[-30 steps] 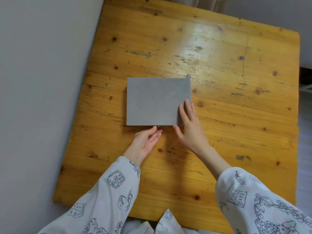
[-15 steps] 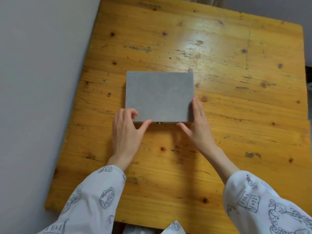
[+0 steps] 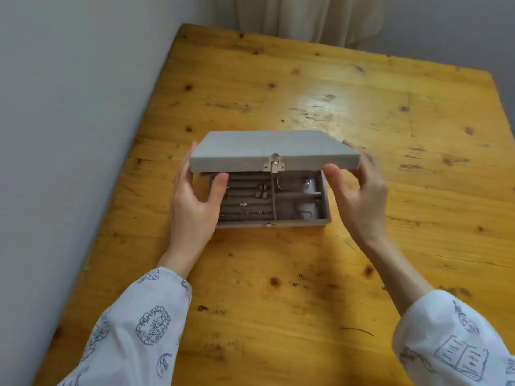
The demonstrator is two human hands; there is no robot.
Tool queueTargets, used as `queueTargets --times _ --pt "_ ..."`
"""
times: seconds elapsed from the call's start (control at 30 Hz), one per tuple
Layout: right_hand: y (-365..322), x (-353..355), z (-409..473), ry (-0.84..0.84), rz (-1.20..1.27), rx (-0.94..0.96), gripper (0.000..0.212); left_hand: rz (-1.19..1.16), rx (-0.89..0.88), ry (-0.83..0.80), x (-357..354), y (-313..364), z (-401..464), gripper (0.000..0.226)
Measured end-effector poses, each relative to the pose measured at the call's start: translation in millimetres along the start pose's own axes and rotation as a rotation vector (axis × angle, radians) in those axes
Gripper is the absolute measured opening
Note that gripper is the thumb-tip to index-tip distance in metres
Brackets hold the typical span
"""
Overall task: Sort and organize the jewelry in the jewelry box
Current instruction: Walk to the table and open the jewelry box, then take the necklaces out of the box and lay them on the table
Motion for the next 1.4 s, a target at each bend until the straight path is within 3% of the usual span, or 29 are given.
queueTargets --times 0.07,0.17,0.3,0.43,0.6,0.7,0.93,1.4 --pt "-4 -4 20 0.073 0.048 0.049 0.048 0.028 -0.050 0.068 -2 4 18 0.063" --pt "-5 -12 43 0.134 0.117 0.083 0.047 0.013 -0.122 0.104 -10 13 43 0.048" --pt "3 -27 62 0.127 0.220 0.057 0.040 -0.143 -0.179 0.011 -22 7 72 0.055" --pt "11 -35 74 0.136 0.267 0.034 0.030 -0.290 -0.117 -0.063 -33 -3 93 0.050" --pt "29 -50 83 0.065 0.330 -0.143 0.041 -0.351 -0.013 -0.047 -44 -9 102 0.052" --pt "33 -57 76 -0.020 0.324 -0.186 0.043 -0.333 -0.014 -0.083 -46 -6 93 0.052" --pt "35 -40 26 -0.008 0.246 -0.192 0.052 -0.254 -0.036 -0.161 -43 1 44 0.055" --pt "21 0 -103 -0.033 0.004 -0.085 0.064 -0.217 -0.031 -0.147 -18 1 -91 0.061"
Point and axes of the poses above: each hand's wrist, its own z-axis towards the middle knuckle, its own x-axis out of the back of the hand, y = z × x, the point moved 3 cm from there along z, towards the middle knuckle, and after that the axes turned 5 degrees about z, right-handed, at the moved point
